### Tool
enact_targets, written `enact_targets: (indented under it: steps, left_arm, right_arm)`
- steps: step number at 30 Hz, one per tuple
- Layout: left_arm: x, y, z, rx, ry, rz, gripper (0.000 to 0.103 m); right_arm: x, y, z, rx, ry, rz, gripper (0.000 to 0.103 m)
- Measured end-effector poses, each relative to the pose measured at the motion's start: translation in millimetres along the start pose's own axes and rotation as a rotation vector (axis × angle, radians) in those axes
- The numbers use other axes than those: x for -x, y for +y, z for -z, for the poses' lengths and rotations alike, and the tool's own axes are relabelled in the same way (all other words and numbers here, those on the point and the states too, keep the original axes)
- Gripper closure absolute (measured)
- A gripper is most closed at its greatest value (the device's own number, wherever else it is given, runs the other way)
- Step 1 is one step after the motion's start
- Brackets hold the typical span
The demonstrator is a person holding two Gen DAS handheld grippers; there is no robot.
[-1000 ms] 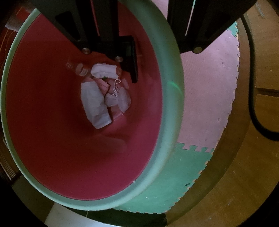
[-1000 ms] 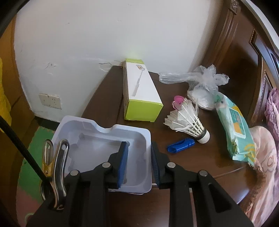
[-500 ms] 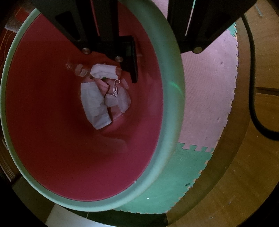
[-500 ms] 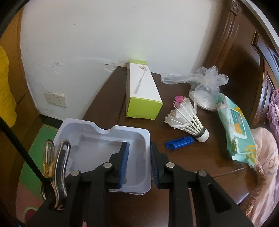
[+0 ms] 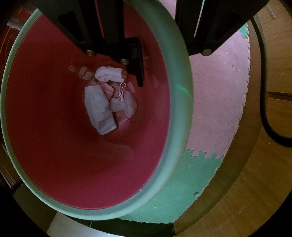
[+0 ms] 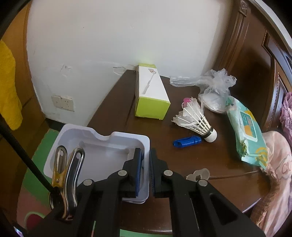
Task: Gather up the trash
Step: 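Carry the white plastic tray from the nightstand over the red bucket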
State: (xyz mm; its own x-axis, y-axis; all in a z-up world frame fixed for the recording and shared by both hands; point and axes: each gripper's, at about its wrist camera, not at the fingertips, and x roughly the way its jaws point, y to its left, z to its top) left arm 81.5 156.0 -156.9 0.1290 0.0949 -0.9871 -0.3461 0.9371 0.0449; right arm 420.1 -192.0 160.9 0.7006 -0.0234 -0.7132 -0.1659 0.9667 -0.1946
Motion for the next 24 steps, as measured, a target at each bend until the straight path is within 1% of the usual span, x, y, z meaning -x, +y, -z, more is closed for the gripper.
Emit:
enact_targets:
  steps: [5,12,17,24]
  left_arm:
    - [0.1,-0.2,-0.3,0.002,-0.001,0.0,0.093]
    - [0.6,0.4,-0.7,0.003,-0.001,0.001,0.093]
    - [0.9,0.8,-1.0,0.003,-0.001,0.002,0.093]
    - [0.9,1.0,-1.0,0.003,-0.001,0.003,0.093]
  right_arm:
    - [2.4,-1.3,0.2,-0.014,-0.013,-0.011,0.093]
    - [21.0,3.9,3.0,0.024,-0.055,-0.028,0.095]
    - [32.1,9.4,9.7,0.048,-0.075,-0.069,0.095]
    - [48.4,28.3,24.0,0.094,-0.078,-0.145,0.095]
